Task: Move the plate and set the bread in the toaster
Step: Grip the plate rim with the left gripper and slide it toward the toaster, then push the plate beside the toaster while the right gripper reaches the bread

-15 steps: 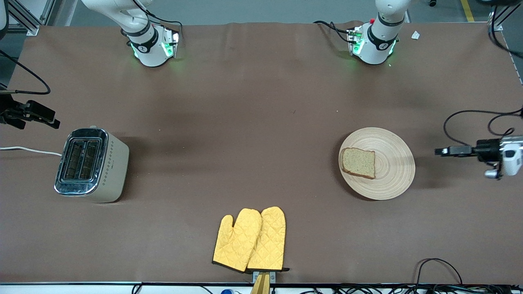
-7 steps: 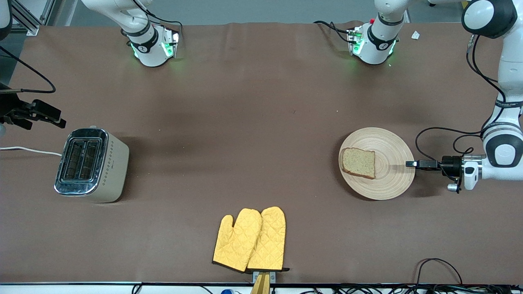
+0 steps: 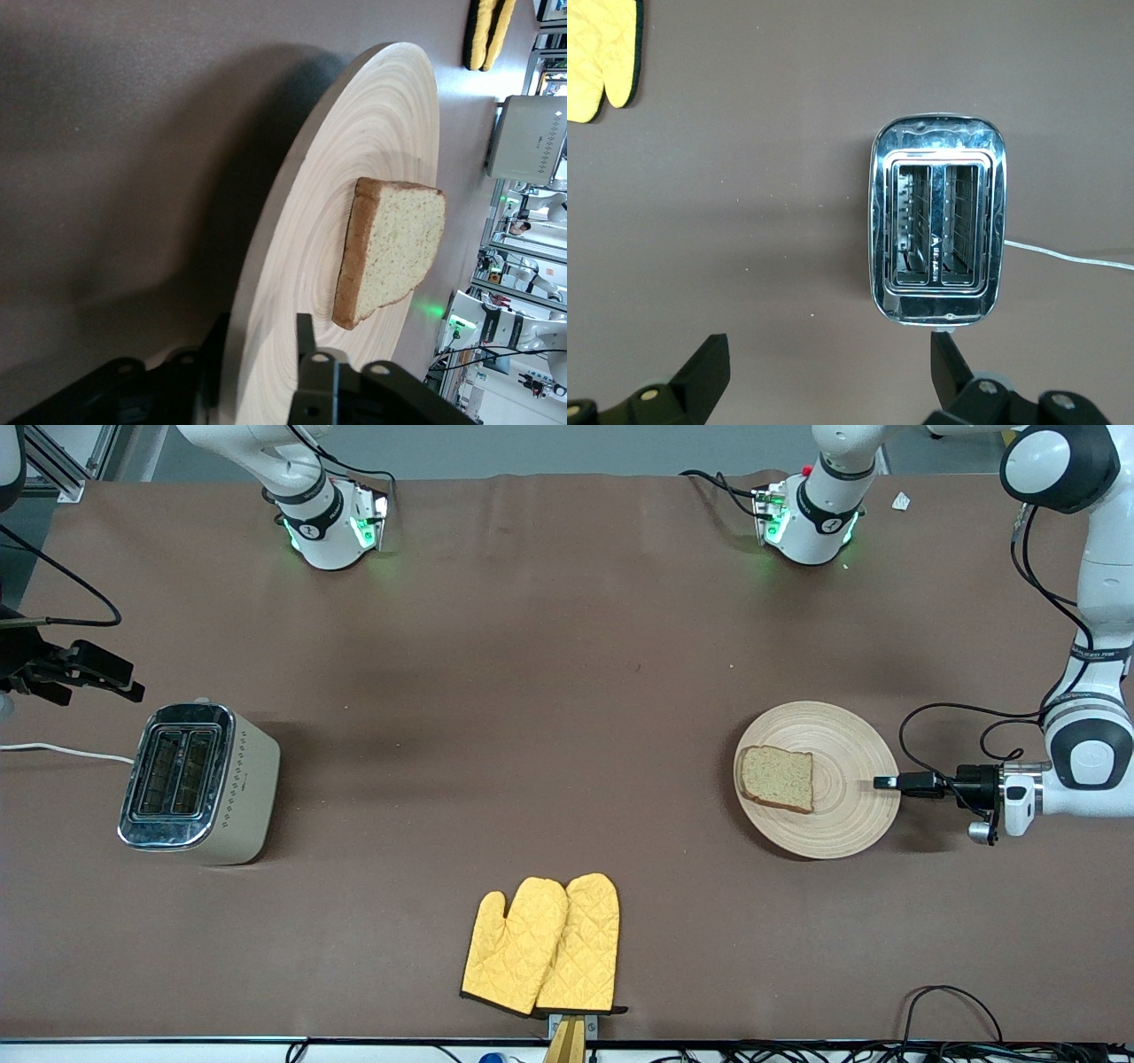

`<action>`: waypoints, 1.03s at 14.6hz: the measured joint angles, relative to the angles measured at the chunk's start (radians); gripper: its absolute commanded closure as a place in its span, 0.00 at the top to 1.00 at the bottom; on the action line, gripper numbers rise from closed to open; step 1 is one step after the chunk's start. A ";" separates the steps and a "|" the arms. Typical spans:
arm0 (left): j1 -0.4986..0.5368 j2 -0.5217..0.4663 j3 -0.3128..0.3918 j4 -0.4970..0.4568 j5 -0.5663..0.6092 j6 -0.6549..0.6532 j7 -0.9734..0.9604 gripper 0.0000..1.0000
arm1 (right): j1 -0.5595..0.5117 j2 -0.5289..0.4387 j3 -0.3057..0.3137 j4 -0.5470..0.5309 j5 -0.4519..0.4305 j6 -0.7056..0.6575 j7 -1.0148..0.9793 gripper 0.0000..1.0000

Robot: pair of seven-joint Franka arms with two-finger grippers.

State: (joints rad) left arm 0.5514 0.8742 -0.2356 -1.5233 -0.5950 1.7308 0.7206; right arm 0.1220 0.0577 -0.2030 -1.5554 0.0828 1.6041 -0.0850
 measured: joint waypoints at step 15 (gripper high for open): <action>-0.433 0.000 -0.368 0.005 -0.314 0.511 -0.383 0.00 | 0.185 0.065 0.013 -0.303 0.048 0.507 0.218 1.00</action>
State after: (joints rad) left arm 0.1187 0.8742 -0.6037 -1.5180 -0.9087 2.2417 0.3372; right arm 0.3075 0.1223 -0.1903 -1.8584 0.1306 2.1109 0.1334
